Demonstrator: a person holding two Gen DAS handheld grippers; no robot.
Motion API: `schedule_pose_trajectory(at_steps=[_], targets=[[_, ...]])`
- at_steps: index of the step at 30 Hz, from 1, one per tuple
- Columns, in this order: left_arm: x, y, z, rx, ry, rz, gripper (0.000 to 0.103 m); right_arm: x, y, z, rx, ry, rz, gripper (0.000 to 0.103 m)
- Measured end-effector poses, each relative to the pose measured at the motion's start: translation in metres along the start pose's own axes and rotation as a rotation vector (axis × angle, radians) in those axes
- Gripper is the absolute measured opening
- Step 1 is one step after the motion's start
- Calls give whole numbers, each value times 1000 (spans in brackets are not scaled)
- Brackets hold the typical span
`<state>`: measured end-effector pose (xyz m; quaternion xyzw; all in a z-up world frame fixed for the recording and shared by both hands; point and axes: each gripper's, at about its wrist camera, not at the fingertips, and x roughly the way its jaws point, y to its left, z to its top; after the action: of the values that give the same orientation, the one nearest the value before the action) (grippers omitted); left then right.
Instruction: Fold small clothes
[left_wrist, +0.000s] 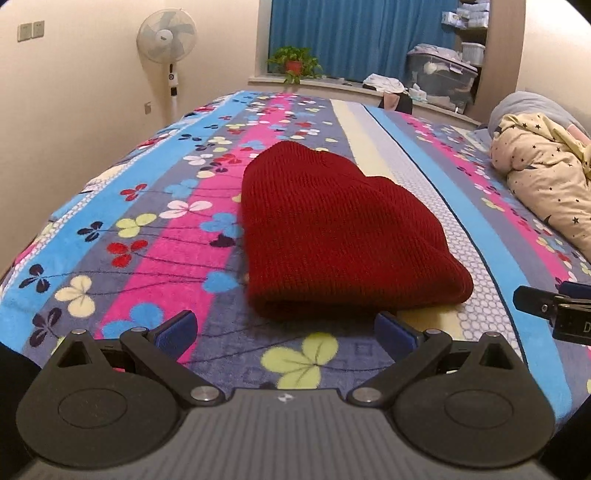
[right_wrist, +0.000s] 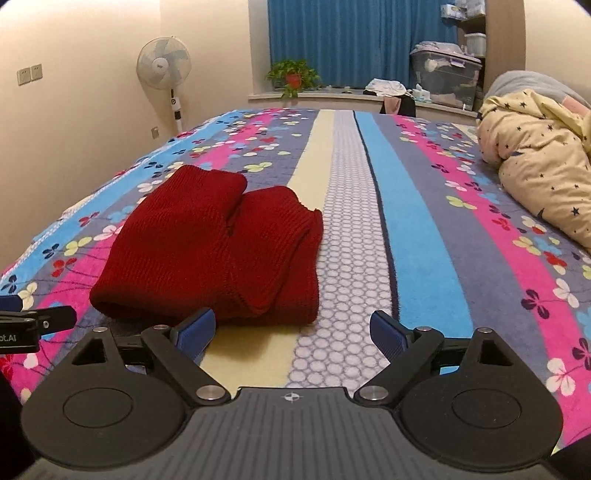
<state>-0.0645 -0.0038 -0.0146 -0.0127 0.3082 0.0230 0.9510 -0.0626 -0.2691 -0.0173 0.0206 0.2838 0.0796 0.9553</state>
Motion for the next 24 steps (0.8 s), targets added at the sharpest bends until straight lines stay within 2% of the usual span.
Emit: schedule_pose_trajectory(at_steps=[6, 24], targets=[[-2, -5, -1, 36, -13, -4, 102, -2, 0, -1, -5, 0, 5, 92], [3, -8, 0, 35, -14, 0, 102, 1, -6, -3, 4, 18, 17, 92]])
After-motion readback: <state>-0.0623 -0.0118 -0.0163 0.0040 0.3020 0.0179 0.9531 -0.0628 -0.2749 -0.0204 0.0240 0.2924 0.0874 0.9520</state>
